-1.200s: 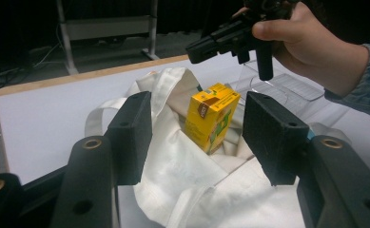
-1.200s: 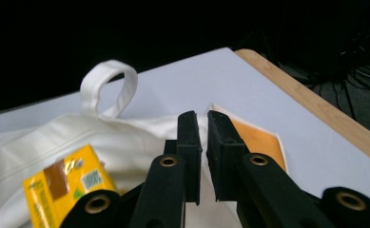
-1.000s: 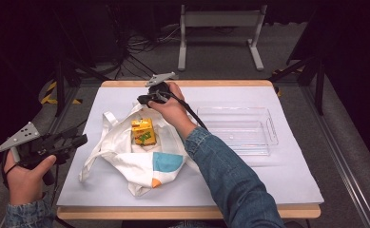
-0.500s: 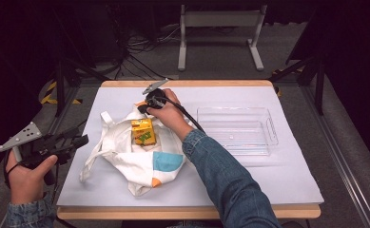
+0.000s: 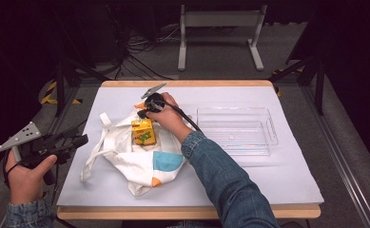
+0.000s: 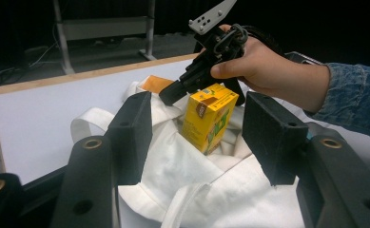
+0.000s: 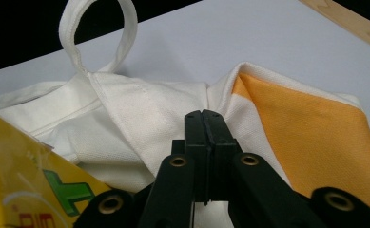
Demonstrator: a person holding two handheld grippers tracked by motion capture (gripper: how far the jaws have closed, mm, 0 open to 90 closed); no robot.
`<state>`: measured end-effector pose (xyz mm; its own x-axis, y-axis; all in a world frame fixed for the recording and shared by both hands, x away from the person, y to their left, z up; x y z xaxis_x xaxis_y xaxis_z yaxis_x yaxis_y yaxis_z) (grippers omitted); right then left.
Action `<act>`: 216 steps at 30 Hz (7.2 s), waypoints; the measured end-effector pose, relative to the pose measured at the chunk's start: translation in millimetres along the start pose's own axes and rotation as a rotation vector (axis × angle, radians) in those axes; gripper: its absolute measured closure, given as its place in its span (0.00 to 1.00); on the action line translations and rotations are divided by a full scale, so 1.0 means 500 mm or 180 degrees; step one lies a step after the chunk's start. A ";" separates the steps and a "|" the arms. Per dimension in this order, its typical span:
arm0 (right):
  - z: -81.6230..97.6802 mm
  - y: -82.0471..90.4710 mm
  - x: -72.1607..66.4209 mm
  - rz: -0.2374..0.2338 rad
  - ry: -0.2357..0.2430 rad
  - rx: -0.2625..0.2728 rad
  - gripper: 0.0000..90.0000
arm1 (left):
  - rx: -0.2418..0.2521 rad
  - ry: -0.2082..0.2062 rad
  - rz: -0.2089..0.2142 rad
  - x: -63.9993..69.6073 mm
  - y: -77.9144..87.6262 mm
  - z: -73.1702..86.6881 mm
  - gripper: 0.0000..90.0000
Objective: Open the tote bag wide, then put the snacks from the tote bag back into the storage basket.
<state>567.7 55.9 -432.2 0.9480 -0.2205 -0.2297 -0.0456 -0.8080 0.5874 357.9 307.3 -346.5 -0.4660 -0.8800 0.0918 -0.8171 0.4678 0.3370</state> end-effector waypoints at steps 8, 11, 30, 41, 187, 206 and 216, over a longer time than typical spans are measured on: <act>-0.006 0.031 -0.012 -0.0056 -0.0066 0.0205 0.88 | -0.0002 0.0005 0.0008 0.001 -0.004 -0.002 0.49; -0.013 0.055 -0.020 0.0010 0.0004 0.0245 0.84 | -0.0012 -0.0005 0.0020 0.003 -0.007 -0.003 0.49; -0.063 0.176 -0.101 -0.0274 0.0427 0.0684 0.58 | -0.0042 -0.0043 0.0092 0.011 -0.019 -0.012 0.49; -0.063 0.190 -0.135 -0.0657 0.0674 0.0657 0.37 | -0.0079 -0.0052 0.0209 0.022 -0.016 -0.015 0.43; -0.031 0.342 -0.183 -0.0749 0.1150 0.0486 0.57 | -0.0145 -0.0058 0.0156 0.023 -0.022 -0.007 0.40; 0.027 0.454 -0.167 -0.0488 0.1103 0.0509 0.57 | -0.0195 -0.0049 0.0135 0.025 -0.026 -0.004 0.39; 0.052 0.489 -0.153 -0.0370 0.1045 0.0527 0.57 | -0.0224 -0.0054 0.0126 0.025 -0.030 -0.002 0.36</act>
<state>475.8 -138.9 -291.4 0.9990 0.0428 -0.0111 0.0434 -0.9006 0.4325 364.6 289.4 -349.5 -0.5037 -0.8591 0.0907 -0.7722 0.4948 0.3985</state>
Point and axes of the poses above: each handheld gripper's, and its own axes: y roughly backward along the jaws, z roughly out of its underside, x roughly to its right, the point moved 4 cm from there along -y, roughly forward along the jaws, and after that the axes turned 14 degrees about -z, right-handed, at the moved point
